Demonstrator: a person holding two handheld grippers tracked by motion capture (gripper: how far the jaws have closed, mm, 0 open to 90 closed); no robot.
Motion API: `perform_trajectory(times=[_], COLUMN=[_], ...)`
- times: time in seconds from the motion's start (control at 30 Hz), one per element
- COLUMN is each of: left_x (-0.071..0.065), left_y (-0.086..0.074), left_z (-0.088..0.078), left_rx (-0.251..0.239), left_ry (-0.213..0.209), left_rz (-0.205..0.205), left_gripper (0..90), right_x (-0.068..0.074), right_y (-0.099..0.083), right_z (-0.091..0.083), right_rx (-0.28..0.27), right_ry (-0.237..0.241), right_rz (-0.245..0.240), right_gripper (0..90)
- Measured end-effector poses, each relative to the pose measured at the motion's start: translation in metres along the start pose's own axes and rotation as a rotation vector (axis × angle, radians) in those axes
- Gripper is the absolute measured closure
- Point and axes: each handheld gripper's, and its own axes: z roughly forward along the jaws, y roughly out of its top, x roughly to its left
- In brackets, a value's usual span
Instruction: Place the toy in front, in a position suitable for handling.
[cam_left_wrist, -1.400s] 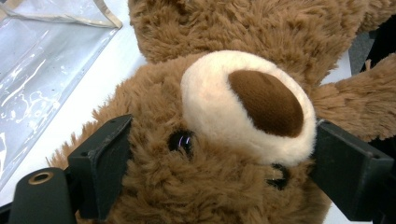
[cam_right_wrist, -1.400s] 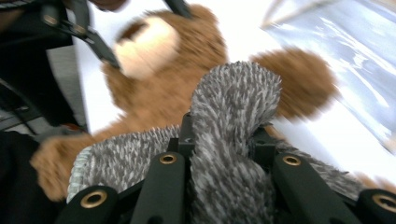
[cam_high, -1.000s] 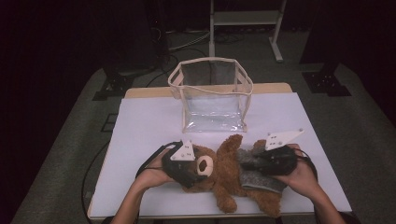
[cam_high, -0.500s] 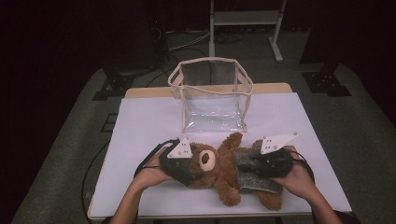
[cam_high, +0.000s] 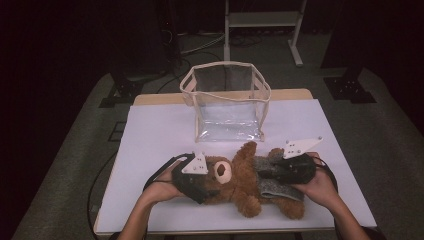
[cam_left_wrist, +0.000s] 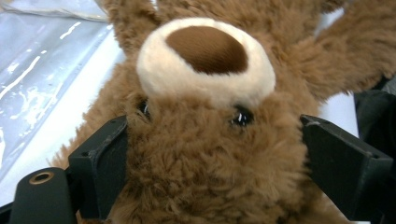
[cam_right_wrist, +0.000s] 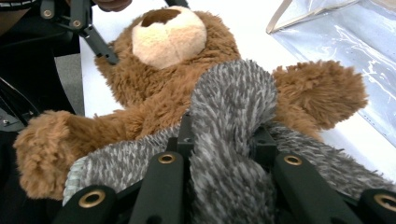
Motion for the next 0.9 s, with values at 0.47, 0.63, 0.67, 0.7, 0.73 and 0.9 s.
perform_trajectory(times=[0.47, 0.63, 0.67, 0.7, 0.73, 0.9], left_x=[0.001, 0.001, 0.002, 0.002, 0.002, 0.004], left_y=[-0.001, -0.001, -0.001, -0.002, -0.002, -0.003], left_z=[-0.002, -0.002, -0.002, -0.002, -0.002, -0.003], left_rx=[0.020, 0.007, 0.011, 0.013, 0.013, -0.008], left_ry=[-0.002, -0.002, -0.002, 0.000, 0.003, -0.003], left_rz=[0.011, -0.001, 0.003, 0.006, -0.001, -0.012], left_gripper=[14.0, 14.0, 14.0, 13.9, 13.9, 13.9], right_x=[0.013, 0.024, 0.025, 0.027, 0.028, 0.031], right_y=[0.032, 0.052, 0.055, 0.057, 0.058, 0.053], right_z=[0.009, 0.039, 0.045, 0.051, 0.056, 0.058], right_rx=[0.039, 0.122, 0.138, 0.152, 0.166, 0.180], right_ry=[0.039, 0.071, 0.073, 0.077, 0.085, 0.114], right_rz=[-0.042, -0.118, -0.131, -0.134, -0.134, -0.129], right_gripper=[72.3, 72.2, 72.1, 72.1, 72.1, 72.1])
